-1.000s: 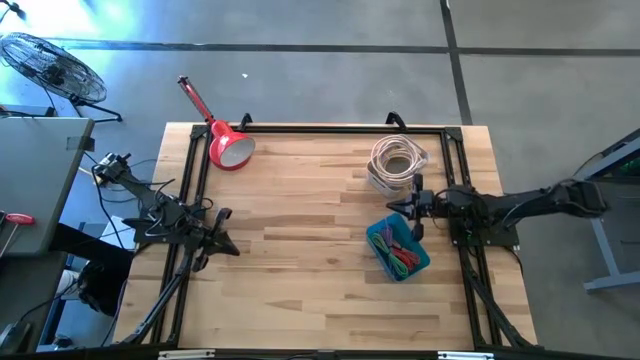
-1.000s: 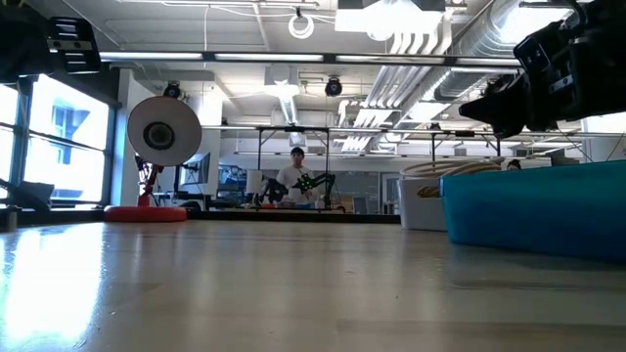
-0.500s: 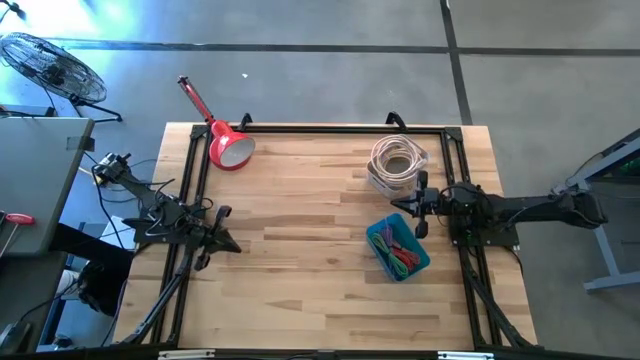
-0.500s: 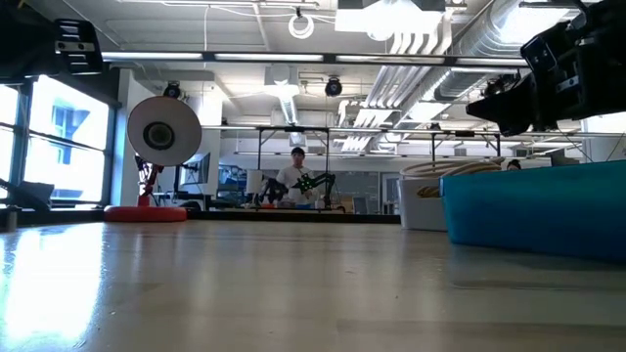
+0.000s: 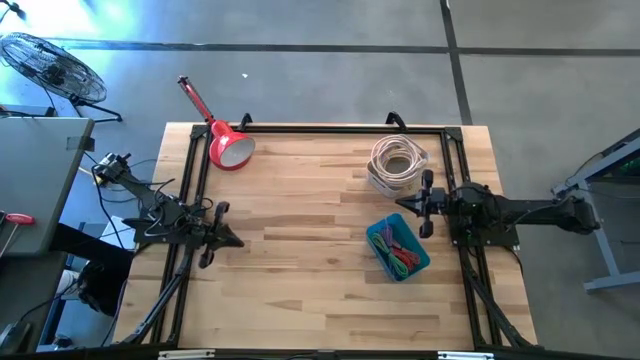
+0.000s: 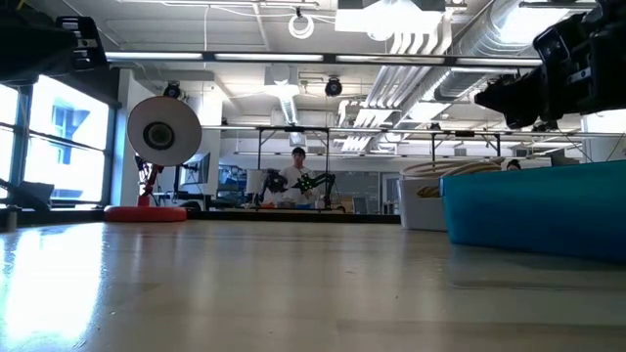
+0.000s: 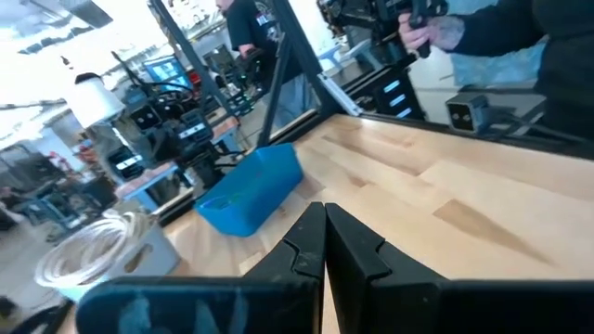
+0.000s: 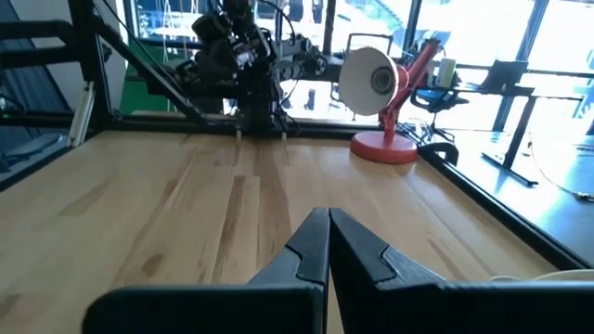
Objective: Pick & Place USB Port
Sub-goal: Return to Home Position
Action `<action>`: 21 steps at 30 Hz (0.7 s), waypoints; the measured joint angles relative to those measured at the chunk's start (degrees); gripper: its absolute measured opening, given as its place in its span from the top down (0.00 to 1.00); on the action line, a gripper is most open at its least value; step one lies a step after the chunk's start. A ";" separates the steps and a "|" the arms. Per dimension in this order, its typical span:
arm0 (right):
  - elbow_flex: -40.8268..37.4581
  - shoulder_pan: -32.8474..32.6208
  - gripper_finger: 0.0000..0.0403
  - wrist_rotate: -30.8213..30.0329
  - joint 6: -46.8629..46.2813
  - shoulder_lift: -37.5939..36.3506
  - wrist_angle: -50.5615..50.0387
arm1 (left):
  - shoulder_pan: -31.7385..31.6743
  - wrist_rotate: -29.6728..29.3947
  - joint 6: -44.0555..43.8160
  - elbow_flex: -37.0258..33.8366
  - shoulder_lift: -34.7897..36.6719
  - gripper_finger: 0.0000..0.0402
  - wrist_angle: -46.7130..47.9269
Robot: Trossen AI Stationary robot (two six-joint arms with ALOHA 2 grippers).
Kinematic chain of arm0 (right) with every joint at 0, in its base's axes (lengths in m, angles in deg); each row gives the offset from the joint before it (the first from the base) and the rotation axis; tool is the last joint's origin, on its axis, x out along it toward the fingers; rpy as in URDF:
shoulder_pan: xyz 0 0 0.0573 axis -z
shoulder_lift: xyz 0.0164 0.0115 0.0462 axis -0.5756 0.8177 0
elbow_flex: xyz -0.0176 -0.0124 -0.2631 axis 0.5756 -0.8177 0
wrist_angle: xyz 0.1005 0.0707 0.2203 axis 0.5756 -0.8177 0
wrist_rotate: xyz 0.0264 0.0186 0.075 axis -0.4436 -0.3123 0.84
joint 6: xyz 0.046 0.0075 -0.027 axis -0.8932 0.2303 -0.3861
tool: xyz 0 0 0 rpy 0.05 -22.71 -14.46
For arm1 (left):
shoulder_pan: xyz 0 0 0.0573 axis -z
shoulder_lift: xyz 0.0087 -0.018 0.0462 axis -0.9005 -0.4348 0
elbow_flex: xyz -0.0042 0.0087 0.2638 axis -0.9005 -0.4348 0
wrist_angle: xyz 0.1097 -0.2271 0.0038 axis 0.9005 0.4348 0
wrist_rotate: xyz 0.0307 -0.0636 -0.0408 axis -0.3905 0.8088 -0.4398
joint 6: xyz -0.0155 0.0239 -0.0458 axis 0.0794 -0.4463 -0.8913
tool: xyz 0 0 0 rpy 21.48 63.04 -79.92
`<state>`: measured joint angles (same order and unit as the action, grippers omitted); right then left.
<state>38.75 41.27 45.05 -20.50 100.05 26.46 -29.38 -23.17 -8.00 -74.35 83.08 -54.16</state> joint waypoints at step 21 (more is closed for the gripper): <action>-0.02 0.00 1.00 -1.36 4.30 -1.01 0.90 | -18.67 11.35 1.98 0.00 0.07 1.00 0.21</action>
<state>38.73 41.27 43.70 -16.19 99.04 27.35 -48.04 -11.82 -6.02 -74.35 83.15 -53.95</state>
